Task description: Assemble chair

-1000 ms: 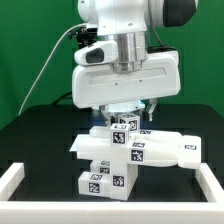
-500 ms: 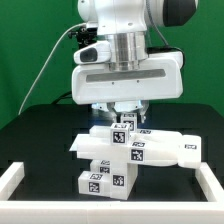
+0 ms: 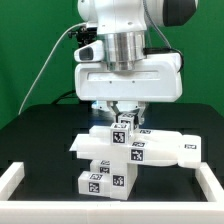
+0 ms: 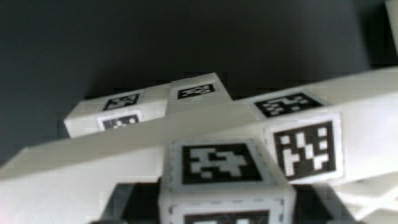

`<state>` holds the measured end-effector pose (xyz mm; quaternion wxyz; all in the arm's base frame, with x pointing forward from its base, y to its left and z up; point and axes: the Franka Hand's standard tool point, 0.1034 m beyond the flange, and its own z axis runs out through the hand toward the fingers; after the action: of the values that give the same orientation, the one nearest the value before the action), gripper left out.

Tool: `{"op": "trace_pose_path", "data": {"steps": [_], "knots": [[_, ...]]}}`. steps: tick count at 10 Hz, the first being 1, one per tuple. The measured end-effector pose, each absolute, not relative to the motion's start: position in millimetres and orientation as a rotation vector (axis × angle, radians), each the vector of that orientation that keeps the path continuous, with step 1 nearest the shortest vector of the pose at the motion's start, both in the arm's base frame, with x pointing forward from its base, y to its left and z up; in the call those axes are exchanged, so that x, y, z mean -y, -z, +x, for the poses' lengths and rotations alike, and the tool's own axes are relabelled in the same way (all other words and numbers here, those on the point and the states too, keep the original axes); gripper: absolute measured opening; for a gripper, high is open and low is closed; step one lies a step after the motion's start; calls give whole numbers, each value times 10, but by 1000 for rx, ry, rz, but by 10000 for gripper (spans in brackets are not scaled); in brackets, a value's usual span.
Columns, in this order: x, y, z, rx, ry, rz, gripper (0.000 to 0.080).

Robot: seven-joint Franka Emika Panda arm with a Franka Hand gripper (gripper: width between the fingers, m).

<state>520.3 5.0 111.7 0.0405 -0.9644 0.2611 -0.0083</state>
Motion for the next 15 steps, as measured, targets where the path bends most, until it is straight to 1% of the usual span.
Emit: {"op": "trace_pose_path", "data": {"steps": [4, 6, 7, 8, 9, 10, 11, 13, 15], "knots": [[-34, -1120, 5223, -1291, 20, -2745, 284], [-43, -1119, 5223, -1385, 14, -2698, 284], [-42, -1119, 5223, -1363, 15, -2709, 365], [-43, -1120, 5223, -1283, 20, -2750, 504], [-41, -1124, 5229, -1149, 25, -2810, 504], [-13, -1142, 5255, -908, 32, -2896, 604], [1, -1154, 5284, -633, 49, -2970, 637], [-35, -1164, 5274, -272, 66, -3030, 647], [2, -1167, 5264, -156, 82, -3044, 648]]}}
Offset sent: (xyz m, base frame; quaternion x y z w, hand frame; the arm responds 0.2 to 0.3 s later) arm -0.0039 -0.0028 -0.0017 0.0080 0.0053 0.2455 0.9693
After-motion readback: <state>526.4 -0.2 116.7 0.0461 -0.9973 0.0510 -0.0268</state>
